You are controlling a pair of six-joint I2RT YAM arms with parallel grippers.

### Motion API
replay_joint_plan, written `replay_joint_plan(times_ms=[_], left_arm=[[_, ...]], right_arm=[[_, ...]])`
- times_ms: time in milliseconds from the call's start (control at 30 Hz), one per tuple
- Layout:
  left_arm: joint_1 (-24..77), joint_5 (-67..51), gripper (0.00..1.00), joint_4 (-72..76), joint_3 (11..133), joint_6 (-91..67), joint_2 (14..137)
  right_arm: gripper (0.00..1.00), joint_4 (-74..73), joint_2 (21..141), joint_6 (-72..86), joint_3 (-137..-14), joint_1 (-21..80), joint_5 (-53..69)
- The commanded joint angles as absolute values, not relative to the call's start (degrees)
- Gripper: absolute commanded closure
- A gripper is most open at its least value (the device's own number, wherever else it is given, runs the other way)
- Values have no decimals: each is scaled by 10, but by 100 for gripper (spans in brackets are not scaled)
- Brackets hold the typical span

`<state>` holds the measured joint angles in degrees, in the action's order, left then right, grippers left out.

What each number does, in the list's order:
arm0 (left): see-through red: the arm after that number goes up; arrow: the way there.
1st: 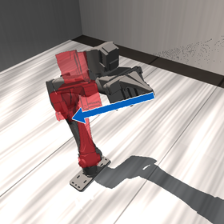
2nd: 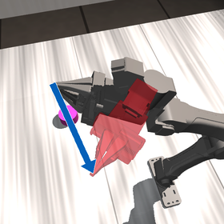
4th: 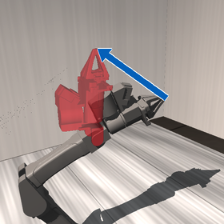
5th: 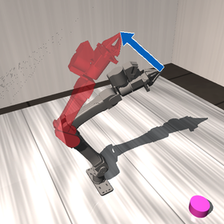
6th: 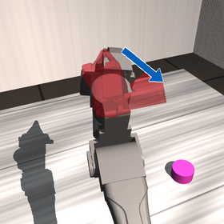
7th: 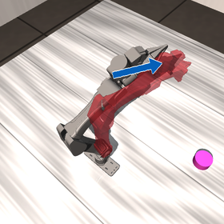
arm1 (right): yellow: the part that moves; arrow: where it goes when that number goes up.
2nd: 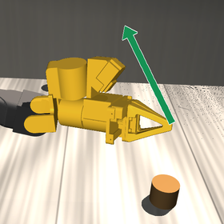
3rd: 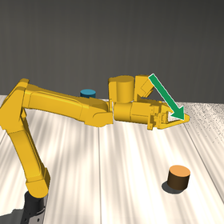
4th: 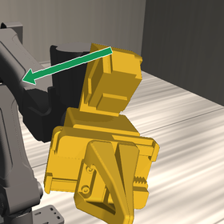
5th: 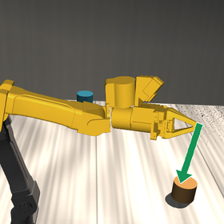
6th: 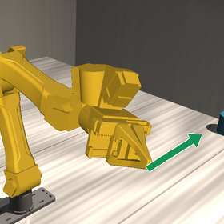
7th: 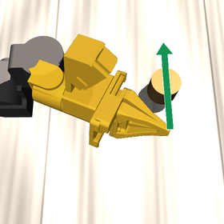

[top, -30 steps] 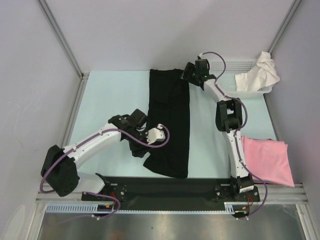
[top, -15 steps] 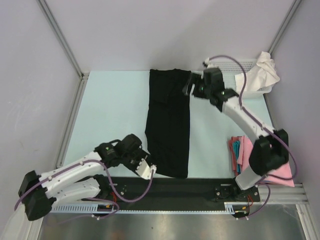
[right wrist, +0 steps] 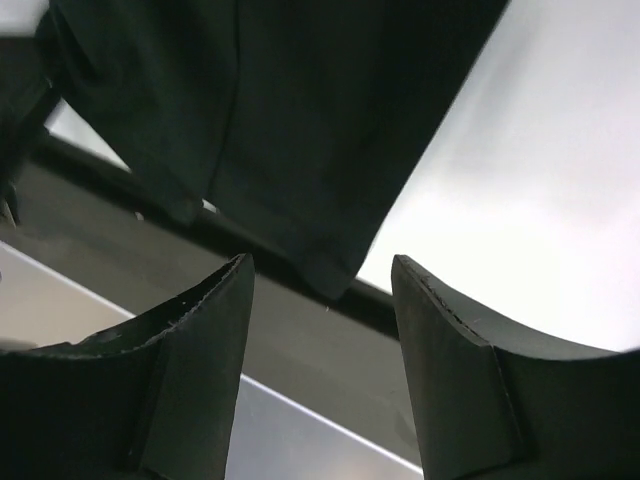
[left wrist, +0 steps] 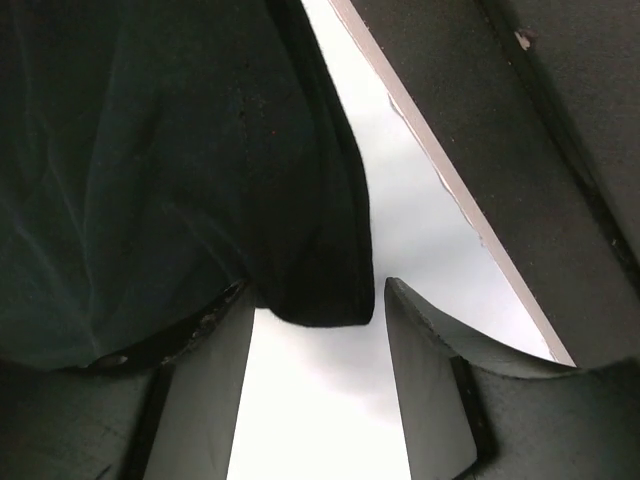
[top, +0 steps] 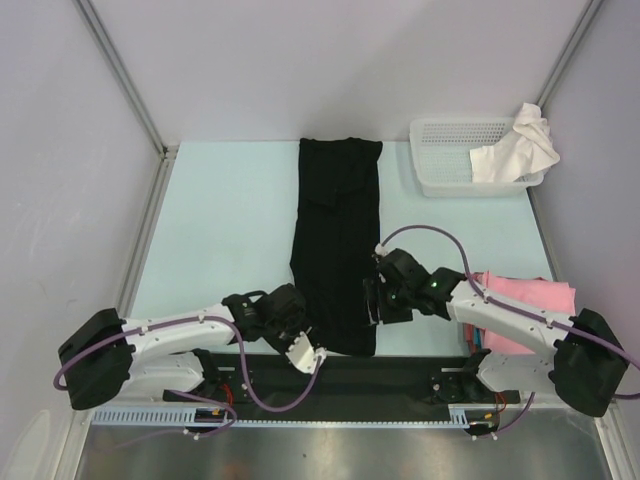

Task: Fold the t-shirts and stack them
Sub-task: Fold the tshirt

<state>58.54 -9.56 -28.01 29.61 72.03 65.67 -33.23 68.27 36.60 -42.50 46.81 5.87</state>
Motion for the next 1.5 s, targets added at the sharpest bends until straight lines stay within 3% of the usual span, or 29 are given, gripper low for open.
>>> replay_joint_plan(times_ms=[0, 100, 200, 300, 367, 400, 700, 900, 1000, 1300, 1467], left_arm=[[589, -93, 40, -256, 281, 730, 667], [589, -75, 40, -244, 286, 713, 684], [589, -68, 50, -241, 288, 698, 693], [590, -66, 72, -241, 281, 694, 693], [590, -68, 98, -244, 280, 682, 691], [591, -70, 100, -248, 284, 672, 688], [662, -173, 100, -388, 363, 482, 654], [665, -173, 100, -398, 384, 432, 652], [620, -175, 100, -416, 418, 435, 663], [462, -186, 100, -455, 579, 501, 772], [388, -179, 100, -498, 710, 525, 902]], right_arm=[[37, -337, 690, 412, -405, 507, 73], [38, -331, 706, 420, -389, 523, 74], [38, -314, 721, 425, -372, 529, 82], [40, -289, 736, 425, -358, 531, 80], [46, -265, 752, 426, -353, 531, 84], [51, -259, 757, 425, -352, 532, 84], [100, -261, 744, 425, -341, 534, 102], [100, -319, 708, 410, -360, 534, 118], [100, -381, 705, 382, -401, 530, 112], [100, -375, 769, 271, -518, 364, 140], [100, -339, 858, 224, -604, 302, 124]])
